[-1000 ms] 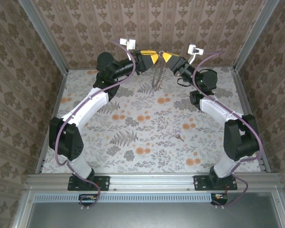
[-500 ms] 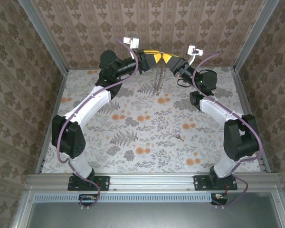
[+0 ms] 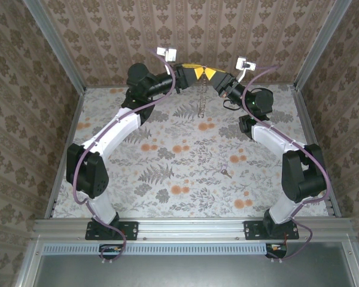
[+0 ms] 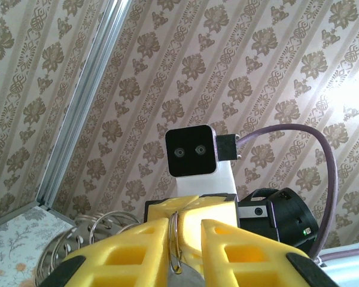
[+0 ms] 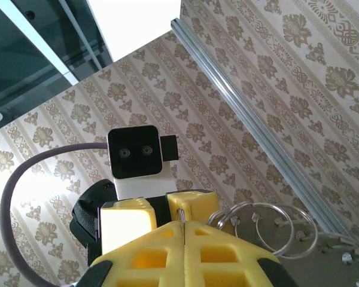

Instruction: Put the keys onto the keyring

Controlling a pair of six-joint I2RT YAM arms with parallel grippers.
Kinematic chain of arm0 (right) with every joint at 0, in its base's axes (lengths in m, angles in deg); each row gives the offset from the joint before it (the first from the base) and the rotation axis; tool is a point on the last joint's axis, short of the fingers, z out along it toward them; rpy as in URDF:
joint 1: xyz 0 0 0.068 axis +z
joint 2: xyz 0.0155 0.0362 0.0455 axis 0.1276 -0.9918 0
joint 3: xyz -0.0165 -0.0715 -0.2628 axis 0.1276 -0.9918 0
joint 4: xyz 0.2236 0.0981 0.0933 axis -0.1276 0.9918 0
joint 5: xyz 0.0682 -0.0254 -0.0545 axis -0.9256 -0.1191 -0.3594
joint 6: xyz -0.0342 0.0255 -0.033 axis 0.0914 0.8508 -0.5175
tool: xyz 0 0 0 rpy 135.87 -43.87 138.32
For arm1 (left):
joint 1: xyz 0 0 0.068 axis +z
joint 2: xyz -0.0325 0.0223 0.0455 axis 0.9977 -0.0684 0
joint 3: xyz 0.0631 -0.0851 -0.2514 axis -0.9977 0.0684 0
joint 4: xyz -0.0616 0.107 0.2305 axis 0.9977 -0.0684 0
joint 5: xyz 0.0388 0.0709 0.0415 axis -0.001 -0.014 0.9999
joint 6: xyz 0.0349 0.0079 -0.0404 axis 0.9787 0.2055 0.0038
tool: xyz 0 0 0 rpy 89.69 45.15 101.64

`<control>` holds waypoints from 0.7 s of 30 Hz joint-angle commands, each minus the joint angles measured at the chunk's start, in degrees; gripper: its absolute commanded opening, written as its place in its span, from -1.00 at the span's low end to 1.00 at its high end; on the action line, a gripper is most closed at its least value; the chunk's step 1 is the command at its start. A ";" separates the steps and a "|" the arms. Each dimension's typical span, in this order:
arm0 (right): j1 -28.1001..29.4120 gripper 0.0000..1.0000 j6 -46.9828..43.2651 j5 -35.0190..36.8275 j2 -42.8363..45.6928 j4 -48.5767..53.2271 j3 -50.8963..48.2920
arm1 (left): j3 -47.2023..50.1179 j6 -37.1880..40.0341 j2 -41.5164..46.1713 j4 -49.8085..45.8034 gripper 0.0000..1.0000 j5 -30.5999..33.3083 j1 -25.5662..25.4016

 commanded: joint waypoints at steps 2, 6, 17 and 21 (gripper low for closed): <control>-0.10 -1.00 0.58 0.03 1.61 -3.67 -0.47 | -1.95 1.19 -0.43 1.27 -0.68 -1.45 -0.70; -0.08 -1.00 0.62 0.11 1.62 -3.65 -0.45 | -2.18 1.22 -0.61 1.18 -0.70 -1.87 -0.96; -0.23 -1.00 1.02 -0.12 1.83 -3.60 -0.67 | -2.27 2.31 -0.43 0.25 -0.98 -1.66 -1.32; -1.86 -0.58 2.89 -0.39 2.44 -3.24 -1.70 | -2.64 3.89 -0.09 -1.84 -1.00 -2.14 -1.23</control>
